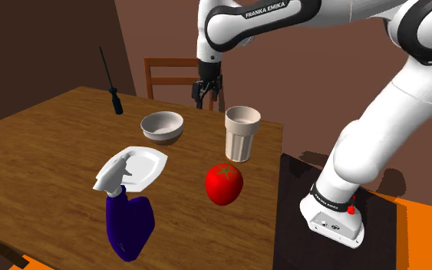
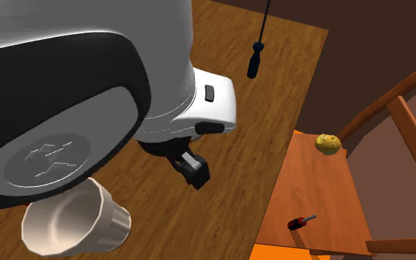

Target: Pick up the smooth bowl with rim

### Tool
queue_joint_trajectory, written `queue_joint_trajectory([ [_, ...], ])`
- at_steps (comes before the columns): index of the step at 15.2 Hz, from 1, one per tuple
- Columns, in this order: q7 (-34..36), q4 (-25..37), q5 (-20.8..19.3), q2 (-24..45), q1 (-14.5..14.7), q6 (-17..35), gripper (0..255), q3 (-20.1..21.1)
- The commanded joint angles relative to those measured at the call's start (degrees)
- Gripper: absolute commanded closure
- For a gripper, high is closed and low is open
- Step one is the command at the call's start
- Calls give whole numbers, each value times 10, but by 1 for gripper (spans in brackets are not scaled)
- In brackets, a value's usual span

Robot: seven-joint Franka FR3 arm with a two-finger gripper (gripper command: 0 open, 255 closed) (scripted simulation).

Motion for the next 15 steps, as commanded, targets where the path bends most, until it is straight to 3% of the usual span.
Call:
queue_joint_trajectory([
  [1, 7, 38, 7, 46, 2, 5, 0, 3],
  [9, 40, 202, 27, 228, 16, 15, 0, 16],
  [15, 36, 176, 27, 238, 16, 51, 0, 16],
])
